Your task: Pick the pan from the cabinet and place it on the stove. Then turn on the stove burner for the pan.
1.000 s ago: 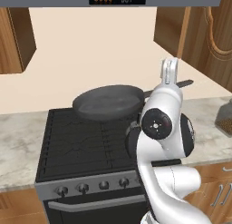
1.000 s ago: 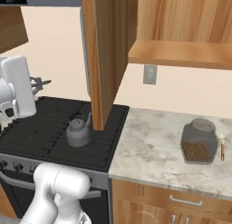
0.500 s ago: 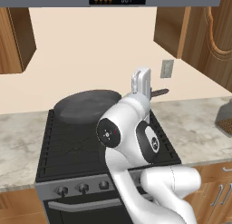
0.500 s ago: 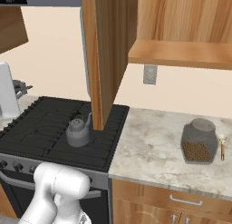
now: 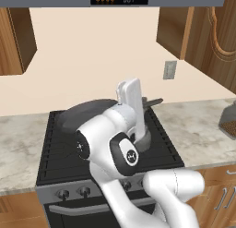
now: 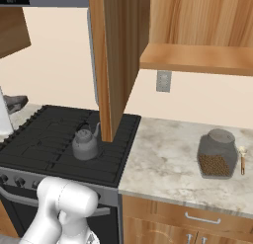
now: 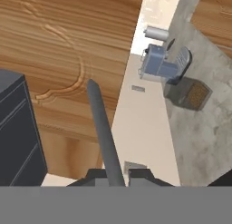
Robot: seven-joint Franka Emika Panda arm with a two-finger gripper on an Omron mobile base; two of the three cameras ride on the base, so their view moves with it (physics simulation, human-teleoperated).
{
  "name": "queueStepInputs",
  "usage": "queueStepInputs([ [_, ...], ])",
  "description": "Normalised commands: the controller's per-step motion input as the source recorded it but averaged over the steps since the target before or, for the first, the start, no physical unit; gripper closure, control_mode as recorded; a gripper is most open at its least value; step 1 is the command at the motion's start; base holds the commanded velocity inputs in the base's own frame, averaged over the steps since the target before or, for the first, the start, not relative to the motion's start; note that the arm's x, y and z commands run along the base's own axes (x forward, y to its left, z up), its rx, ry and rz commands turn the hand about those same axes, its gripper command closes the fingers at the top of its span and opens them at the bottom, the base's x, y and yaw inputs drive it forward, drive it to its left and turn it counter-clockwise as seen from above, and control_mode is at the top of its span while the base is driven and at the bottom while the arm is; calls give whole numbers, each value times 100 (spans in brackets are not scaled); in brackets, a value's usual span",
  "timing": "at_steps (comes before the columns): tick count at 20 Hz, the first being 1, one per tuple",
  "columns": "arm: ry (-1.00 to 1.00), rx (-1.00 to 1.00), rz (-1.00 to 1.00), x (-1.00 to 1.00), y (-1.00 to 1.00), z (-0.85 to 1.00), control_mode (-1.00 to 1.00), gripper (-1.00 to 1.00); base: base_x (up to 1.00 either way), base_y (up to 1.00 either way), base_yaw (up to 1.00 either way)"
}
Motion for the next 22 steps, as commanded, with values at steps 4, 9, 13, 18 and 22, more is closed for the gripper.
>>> queueStepInputs([
  [4, -19, 0, -16, 0, 1, -49, -100, 100, 0, 0, 0],
  [9, -26, 0, -11, 3, 0, -58, -100, 100, 0, 0, 0],
  [13, -32, 3, -6, 0, 13, -54, -100, 100, 0, 0, 0],
  [18, -39, 9, -3, 0, 17, -43, -100, 100, 0, 0, 0],
  [22, -41, 14, 0, 7, 5, -32, -100, 100, 0, 0, 0],
])
